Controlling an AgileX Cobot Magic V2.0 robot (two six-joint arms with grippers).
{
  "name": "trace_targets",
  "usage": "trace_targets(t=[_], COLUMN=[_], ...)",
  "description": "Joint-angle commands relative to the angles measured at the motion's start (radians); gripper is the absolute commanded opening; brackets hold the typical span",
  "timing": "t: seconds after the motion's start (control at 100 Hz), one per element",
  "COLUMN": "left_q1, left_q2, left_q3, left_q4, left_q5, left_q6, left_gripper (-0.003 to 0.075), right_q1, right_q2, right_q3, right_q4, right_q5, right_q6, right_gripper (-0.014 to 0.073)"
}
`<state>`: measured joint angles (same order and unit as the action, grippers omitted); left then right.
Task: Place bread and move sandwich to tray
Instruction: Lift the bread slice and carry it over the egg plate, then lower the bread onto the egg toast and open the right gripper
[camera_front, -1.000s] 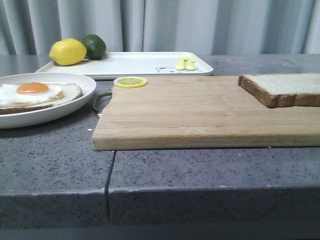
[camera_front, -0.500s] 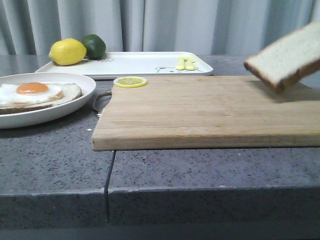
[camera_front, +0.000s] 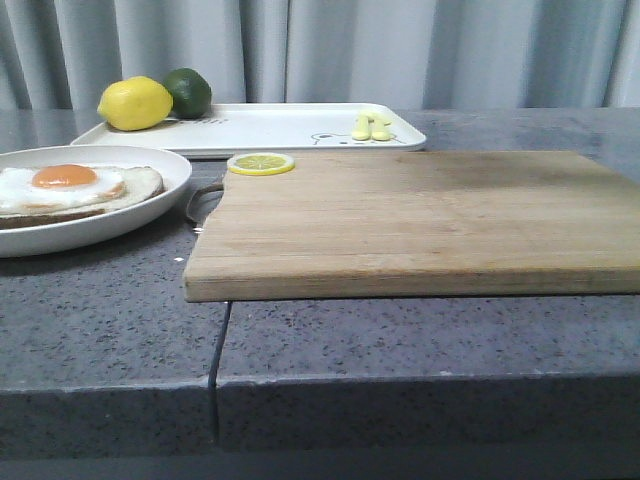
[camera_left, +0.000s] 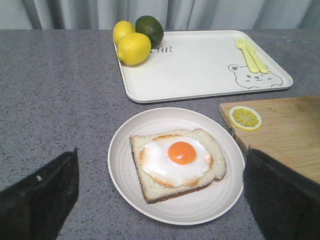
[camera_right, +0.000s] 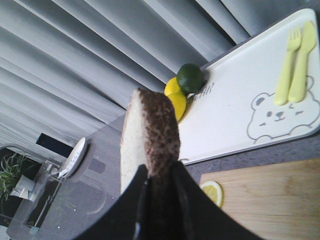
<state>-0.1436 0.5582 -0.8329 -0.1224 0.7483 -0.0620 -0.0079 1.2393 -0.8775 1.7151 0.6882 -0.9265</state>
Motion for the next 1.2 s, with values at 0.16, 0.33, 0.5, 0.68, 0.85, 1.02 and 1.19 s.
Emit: trace_targets(t=[0.16,0.33,0.5,0.68,0.85,1.02,1.19], left_q1=[-0.007,-0.007,-0.007,-0.007,-0.007,-0.007,-0.007], left_q2=[0.009,0.009,0.009,0.009,0.009,0.009,0.009], left_q3=[-0.030,-0.030,-0.030,-0.030,-0.030,-0.030,-0.030], left_q4=[-0.006,-0.006,-0.006,-0.006,-0.006,-0.006,-0.006], left_q5=[-0.074,-0.074,-0.074,-0.074,-0.074,-0.074,-0.074], left_q6=[-0.009,-0.009,-0.009,-0.009,-0.009,-0.009,-0.009], left_gripper=[0.0618,0.0618,0.0618,0.0618,0.0618,0.0618,0.0618], right_q1=[0.329,0.479,0.626,0.739,0.812,0.841,0.841], right_q2=[0.015,0.109,0.224,0.349,0.453,0.511,0.520], right_q3=[-0.077,-0.174,-0.285,-0.372,-0.431,-0.461,-0.461], right_q4=[0.166,0.166,0.166,0.166,0.166,0.166,0.165], right_q5=[-0.336,-0.408,-0.516,-0.577,-0.627,-0.656,-0.704], right_q6=[-0.025,0.039,0.103,0.173,0.263,0.285,0.284], right_gripper=[-0.0108,-0.0108,-0.0108,-0.0108,-0.0108,-0.0108,-0.0108])
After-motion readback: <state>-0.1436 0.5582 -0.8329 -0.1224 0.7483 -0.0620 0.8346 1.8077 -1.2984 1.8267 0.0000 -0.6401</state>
